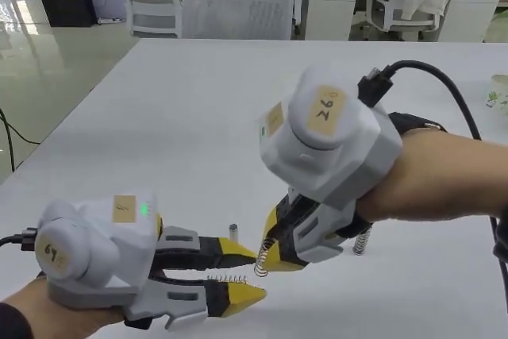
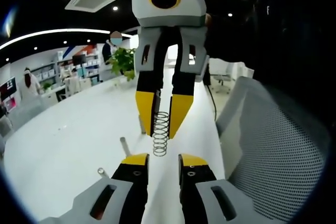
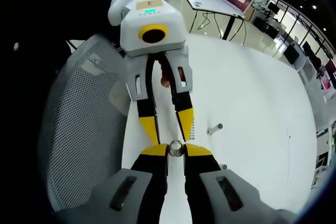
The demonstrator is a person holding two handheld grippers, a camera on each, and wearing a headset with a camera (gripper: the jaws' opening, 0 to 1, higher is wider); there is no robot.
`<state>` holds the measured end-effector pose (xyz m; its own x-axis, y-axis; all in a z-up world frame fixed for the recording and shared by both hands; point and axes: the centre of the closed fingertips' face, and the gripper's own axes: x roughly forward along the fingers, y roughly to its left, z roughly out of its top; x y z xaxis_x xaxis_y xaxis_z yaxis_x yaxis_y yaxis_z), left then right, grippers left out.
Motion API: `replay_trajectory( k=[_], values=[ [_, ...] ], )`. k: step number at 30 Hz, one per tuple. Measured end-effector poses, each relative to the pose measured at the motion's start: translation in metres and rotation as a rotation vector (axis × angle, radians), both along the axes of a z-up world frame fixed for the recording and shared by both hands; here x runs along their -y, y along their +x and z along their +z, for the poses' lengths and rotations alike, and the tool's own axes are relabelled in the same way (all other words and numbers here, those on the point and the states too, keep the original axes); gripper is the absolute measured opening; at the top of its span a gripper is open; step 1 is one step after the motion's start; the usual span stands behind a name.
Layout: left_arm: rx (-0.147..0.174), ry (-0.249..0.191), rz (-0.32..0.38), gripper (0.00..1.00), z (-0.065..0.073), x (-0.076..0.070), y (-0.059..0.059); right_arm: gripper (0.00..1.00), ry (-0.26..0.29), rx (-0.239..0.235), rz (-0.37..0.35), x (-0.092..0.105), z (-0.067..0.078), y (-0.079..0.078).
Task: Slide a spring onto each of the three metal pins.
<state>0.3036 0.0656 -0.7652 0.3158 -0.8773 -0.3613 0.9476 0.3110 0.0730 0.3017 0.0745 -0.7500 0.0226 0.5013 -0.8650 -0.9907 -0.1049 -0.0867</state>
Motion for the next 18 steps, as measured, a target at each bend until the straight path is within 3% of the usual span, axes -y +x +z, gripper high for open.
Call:
replay_trajectory(
  k=[18],
  values=[
    [-0.028,-0.010,0.056,0.24,-0.001,-0.018,0.002,0.08,-0.034,0.007,-0.055,0.026,-0.002,0.016]
  ],
)
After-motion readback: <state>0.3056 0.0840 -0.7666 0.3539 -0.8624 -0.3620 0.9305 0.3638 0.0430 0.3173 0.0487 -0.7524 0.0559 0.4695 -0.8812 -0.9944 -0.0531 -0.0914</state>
